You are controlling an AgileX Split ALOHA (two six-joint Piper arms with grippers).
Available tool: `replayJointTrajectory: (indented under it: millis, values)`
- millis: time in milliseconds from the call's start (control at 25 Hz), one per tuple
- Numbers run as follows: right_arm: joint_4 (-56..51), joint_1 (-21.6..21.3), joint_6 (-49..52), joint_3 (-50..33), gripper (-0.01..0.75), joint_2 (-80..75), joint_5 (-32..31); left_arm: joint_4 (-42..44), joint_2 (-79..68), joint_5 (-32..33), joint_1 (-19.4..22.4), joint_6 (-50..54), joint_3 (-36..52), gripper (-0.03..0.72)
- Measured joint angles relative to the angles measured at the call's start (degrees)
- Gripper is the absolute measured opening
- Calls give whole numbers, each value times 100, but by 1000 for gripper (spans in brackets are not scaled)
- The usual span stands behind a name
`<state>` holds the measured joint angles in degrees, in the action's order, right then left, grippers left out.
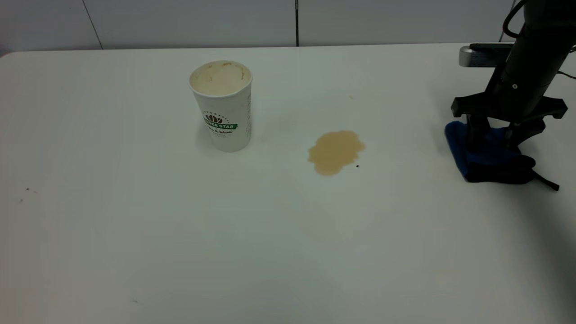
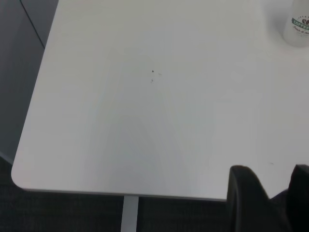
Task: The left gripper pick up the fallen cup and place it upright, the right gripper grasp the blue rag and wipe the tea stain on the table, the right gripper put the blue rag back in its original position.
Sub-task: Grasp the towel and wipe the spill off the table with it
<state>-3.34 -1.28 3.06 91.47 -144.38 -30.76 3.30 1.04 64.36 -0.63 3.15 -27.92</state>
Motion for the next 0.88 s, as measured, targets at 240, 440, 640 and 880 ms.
replayJointTrajectory:
  millis: [240,440,640,880]
  values:
    - [-304,44,-71,4,136,-5,0,0,0,0,0,0,0,239]
    - [-196,293,-338,82,77,-13,-28,0,0,0,0,0,0,239]
    - [-194,884,-404,313,77,-75,-162,0,0,0,0,0,0,239]
    - [-287,1603,-409,793,77,-184,-332,0,0,0,0,0,0,239]
